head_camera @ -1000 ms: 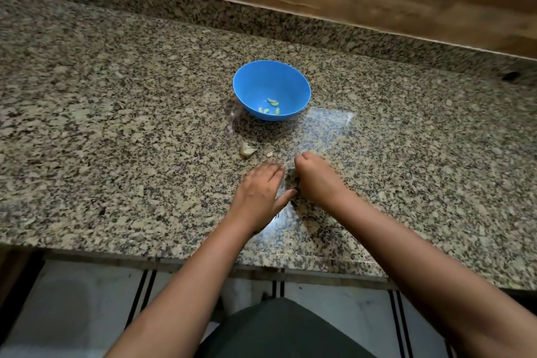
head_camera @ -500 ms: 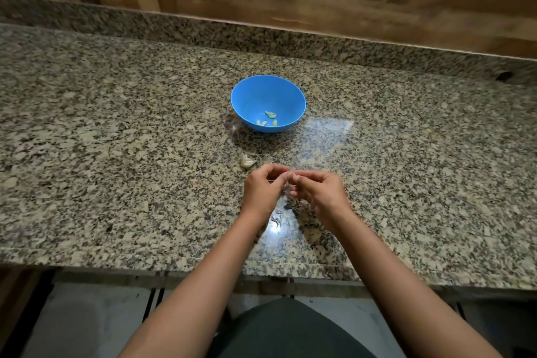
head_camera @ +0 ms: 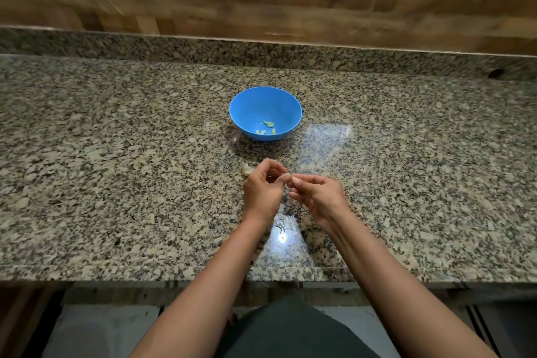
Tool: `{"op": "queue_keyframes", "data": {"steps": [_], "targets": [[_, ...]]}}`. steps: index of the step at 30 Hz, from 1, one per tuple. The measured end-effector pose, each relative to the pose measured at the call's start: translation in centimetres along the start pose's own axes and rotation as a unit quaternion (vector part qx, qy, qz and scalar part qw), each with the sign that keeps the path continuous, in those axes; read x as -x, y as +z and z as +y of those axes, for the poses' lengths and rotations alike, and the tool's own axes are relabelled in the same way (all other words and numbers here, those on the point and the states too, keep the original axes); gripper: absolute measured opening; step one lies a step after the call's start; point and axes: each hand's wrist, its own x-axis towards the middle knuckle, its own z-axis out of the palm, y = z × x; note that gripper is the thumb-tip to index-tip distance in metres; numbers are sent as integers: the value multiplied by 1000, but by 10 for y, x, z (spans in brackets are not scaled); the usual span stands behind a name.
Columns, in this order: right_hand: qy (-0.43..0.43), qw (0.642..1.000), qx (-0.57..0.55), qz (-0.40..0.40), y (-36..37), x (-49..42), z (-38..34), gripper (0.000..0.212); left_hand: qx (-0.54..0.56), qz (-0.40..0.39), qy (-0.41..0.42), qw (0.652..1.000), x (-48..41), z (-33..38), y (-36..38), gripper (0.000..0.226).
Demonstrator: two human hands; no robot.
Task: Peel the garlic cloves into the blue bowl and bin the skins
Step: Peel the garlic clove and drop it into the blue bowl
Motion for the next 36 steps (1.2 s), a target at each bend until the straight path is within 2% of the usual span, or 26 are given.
{"op": "queue_keyframes", "data": {"steps": [5, 12, 19, 23, 27, 30, 32, 36], "targets": [[6, 999, -13, 51, 6, -1, 5, 11, -142, -10, 128, 981, 2, -7, 2, 26], [22, 996, -46, 76, 6, -2, 10, 7, -211, -26, 269, 939, 4, -21, 1, 19], [127, 990, 42, -34, -11, -7, -8, 6, -227, -66, 316, 919, -1, -26, -11, 19], [174, 979, 88, -52, -14, -8, -16, 8, -207, -83, 349, 910, -2, -27, -12, 15], [168, 982, 76, -34, -11, -13, -16, 7, -210, -98, 384, 894, 0, -27, -11, 11], [138, 990, 36, -6, -12, -19, -11, 10, -213, -108, 380, 894, 2, -29, -10, 14], [125, 992, 24, -9, -15, -20, -11, 12, -222, -122, 317, 914, 2, -31, -12, 20], [96, 995, 31, -17, -19, -18, -7, 14, -255, -168, 164, 938, 0, -35, -14, 14]]}}
